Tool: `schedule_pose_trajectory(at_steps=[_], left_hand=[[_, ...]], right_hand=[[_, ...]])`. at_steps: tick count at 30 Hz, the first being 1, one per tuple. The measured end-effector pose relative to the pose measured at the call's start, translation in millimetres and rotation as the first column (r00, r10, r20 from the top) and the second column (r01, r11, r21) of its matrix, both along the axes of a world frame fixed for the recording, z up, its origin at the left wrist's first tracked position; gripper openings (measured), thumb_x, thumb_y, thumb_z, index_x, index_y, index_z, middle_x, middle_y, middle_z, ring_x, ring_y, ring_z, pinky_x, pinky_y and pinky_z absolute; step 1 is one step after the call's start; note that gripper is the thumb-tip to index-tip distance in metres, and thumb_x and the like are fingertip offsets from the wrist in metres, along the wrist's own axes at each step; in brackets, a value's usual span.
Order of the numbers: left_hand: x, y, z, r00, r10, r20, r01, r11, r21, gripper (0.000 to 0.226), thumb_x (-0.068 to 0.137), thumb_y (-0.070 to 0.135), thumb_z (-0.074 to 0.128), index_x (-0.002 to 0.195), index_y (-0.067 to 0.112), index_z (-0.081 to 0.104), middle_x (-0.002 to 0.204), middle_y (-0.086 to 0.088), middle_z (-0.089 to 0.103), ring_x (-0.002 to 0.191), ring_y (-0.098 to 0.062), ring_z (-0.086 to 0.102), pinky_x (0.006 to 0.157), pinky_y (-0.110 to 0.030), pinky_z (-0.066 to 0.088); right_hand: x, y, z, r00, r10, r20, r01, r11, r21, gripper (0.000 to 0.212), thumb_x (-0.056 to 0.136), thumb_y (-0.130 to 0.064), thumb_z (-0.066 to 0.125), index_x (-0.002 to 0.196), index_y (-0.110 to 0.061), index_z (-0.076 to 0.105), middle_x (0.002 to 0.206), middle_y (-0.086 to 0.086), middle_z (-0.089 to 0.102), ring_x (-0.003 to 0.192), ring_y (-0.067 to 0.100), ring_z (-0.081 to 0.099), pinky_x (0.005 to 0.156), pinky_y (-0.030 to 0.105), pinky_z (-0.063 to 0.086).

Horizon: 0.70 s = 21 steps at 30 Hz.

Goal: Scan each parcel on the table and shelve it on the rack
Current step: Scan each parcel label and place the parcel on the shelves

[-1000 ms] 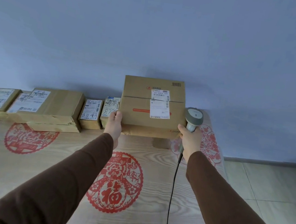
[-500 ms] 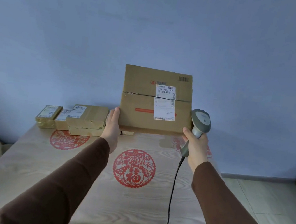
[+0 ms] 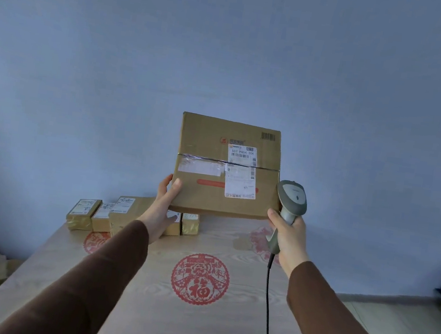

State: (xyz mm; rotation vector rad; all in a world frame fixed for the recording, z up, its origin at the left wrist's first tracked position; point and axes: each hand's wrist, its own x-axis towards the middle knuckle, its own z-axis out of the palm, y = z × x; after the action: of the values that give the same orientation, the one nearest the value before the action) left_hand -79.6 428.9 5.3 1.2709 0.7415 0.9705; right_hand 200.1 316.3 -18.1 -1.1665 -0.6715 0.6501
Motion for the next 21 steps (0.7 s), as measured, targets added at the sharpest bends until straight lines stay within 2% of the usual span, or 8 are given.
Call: schedule_pose_trajectory(at_steps=[2, 4, 6, 8, 12, 14, 16, 21], left_hand=[[0.5, -4.8, 1.9, 1.0, -0.012, 0.024, 0.011, 1.0, 0.011, 0.093, 0.072, 0.075, 0.072, 0.151, 0.048, 0.032, 0.15, -0.002, 0.046, 0.138, -0.022, 0.047, 0.123, -0.056, 0.031], [3.8, -9.6, 2.1, 0.999, -0.02, 0.028, 0.019, 1.0, 0.017, 0.093, 0.072, 0.068, 0.077, 0.151, 0.046, 0.032, 0.148, -0.005, 0.048, 0.134, -0.023, 0.051, 0.121, -0.053, 0.036], [7.2, -14.3, 0.1, 0.999, -0.007, 0.048, 0.006, 1.0, 0.018, 0.088, 0.076, 0.062, 0.076, 0.151, 0.044, 0.032, 0.147, -0.007, 0.048, 0.132, -0.025, 0.052, 0.119, -0.051, 0.039], [10.2, -18.7, -5.1, 0.996, 0.034, 0.086, -0.034, 0.999, 0.008, 0.082, 0.08, 0.056, 0.073, 0.15, 0.042, 0.035, 0.144, -0.009, 0.051, 0.13, -0.026, 0.053, 0.116, -0.049, 0.043], [13.9, -25.0, -15.0, 0.988, 0.085, 0.127, -0.087, 0.996, 0.006, 0.074, 0.081, 0.054, 0.071, 0.147, 0.044, 0.039, 0.14, -0.007, 0.055, 0.127, -0.025, 0.055, 0.107, -0.044, 0.048], [16.0, -26.0, -18.5, 0.988, 0.096, 0.123, -0.098, 0.995, 0.011, 0.072, 0.081, 0.055, 0.071, 0.146, 0.046, 0.04, 0.141, -0.006, 0.055, 0.127, -0.024, 0.055, 0.111, -0.046, 0.045], [18.8, -27.5, -21.9, 0.988, 0.1, 0.117, -0.102, 0.995, 0.009, 0.072, 0.081, 0.056, 0.072, 0.145, 0.047, 0.041, 0.141, -0.004, 0.055, 0.128, -0.023, 0.055, 0.115, -0.049, 0.042], [26.0, -36.5, -29.7, 0.988, 0.108, 0.107, -0.11, 0.994, 0.011, 0.082, 0.071, 0.063, 0.077, 0.144, 0.05, 0.042, 0.138, 0.003, 0.059, 0.127, -0.02, 0.057, 0.105, -0.042, 0.047]], right_hand=[[1.0, -7.2, 2.9, 1.0, -0.004, 0.003, 0.004, 1.0, -0.001, 0.024, 0.091, -0.018, 0.078, 0.108, -0.03, 0.068, 0.108, 0.0, 0.073, 0.111, 0.024, 0.069, 0.078, 0.033, 0.062], [2.1, -14.0, 6.8, 1.0, -0.011, 0.011, 0.011, 1.0, -0.016, 0.023, 0.091, -0.019, 0.078, 0.109, -0.029, 0.066, 0.109, -0.001, 0.071, 0.112, 0.024, 0.067, 0.097, 0.052, 0.057], [2.0, -21.0, 10.8, 1.0, 0.0, 0.027, 0.001, 0.999, -0.036, 0.023, 0.091, -0.022, 0.078, 0.11, -0.027, 0.065, 0.111, 0.0, 0.07, 0.113, 0.025, 0.066, 0.103, 0.058, 0.052], [-0.7, -28.8, 13.0, 0.998, 0.015, 0.059, -0.011, 0.998, -0.054, 0.024, 0.091, -0.028, 0.078, 0.111, -0.029, 0.064, 0.112, 0.0, 0.07, 0.113, 0.023, 0.066, 0.1, 0.054, 0.054], [-12.8, -43.0, 19.0, 0.974, -0.09, 0.209, 0.083, 0.996, 0.038, 0.022, 0.092, -0.033, 0.076, 0.105, -0.035, 0.058, 0.11, -0.006, 0.066, 0.105, 0.011, 0.063, 0.08, 0.025, 0.047], [-19.5, -48.5, 23.3, 0.958, -0.09, 0.271, 0.08, 0.996, 0.047, 0.019, 0.092, -0.038, 0.075, 0.1, -0.033, 0.059, 0.097, -0.006, 0.067, 0.088, 0.009, 0.066, 0.073, 0.025, 0.048], [-29.5, -54.4, 27.2, 0.961, 0.065, 0.267, -0.071, 0.997, 0.012, 0.027, 0.091, -0.049, 0.072, 0.102, -0.025, 0.064, 0.075, -0.006, 0.067, 0.066, 0.011, 0.064, 0.067, 0.031, 0.053], [-52.6, -63.3, 32.0, 0.917, 0.193, 0.349, -0.202, 0.979, -0.011, 0.034, 0.092, -0.063, 0.064, 0.081, -0.032, 0.058, 0.059, 0.003, 0.054, 0.051, 0.017, 0.053, 0.063, 0.033, 0.05]])
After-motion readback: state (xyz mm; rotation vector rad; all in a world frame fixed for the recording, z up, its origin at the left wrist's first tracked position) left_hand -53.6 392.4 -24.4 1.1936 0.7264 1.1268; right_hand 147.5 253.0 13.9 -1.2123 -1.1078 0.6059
